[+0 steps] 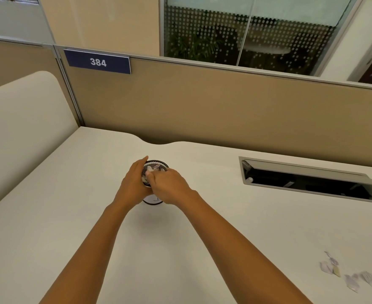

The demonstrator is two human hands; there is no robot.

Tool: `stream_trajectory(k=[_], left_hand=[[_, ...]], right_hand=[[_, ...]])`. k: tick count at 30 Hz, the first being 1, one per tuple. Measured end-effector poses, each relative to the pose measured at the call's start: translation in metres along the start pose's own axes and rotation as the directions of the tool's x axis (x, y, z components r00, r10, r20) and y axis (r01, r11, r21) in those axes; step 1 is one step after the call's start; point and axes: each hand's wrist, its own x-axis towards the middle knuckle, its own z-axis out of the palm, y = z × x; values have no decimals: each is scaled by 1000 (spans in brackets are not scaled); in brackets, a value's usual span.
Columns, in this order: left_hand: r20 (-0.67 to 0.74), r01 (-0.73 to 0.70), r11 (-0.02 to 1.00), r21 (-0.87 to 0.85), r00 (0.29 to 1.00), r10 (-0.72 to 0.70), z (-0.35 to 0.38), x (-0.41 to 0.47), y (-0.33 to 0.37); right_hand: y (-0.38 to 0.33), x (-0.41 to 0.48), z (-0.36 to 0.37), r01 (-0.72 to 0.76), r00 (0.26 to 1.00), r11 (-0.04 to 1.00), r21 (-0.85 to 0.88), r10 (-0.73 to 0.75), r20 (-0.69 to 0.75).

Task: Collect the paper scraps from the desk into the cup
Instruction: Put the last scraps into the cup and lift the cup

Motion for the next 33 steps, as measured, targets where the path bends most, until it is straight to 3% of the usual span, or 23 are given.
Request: stream_trajectory(k=[6, 14, 16, 18, 22, 28, 33], left_hand=[[-87, -21, 991, -133, 996, 9, 4, -4, -4], [-72, 27, 984, -175, 997, -40, 4, -6, 0], [-52, 39, 985, -166, 997, -48, 3, -7, 1], [-45, 43, 993, -110, 998, -48, 1, -7, 3], [-49, 25, 997, 68, 999, -21, 0, -8, 11], [-99, 5, 986, 167, 995, 12, 5, -21, 33], [-173, -106, 994, 37, 979, 110, 21, -40, 71]], right_hand=[[-6, 10, 6, -79, 987, 996, -27, 82, 135], [-3, 20, 0, -208, 957, 967, 145, 171, 234], [1, 16, -4, -171, 974, 975, 141, 146, 172], [3, 5, -9, -90, 996, 994, 65, 89, 19], [15, -17, -16, 40, 953, 994, 103, -7, -303], [48, -53, -29, 78, 890, 954, 288, 63, -452], [90, -97, -42, 10, 852, 926, 378, 190, -487]])
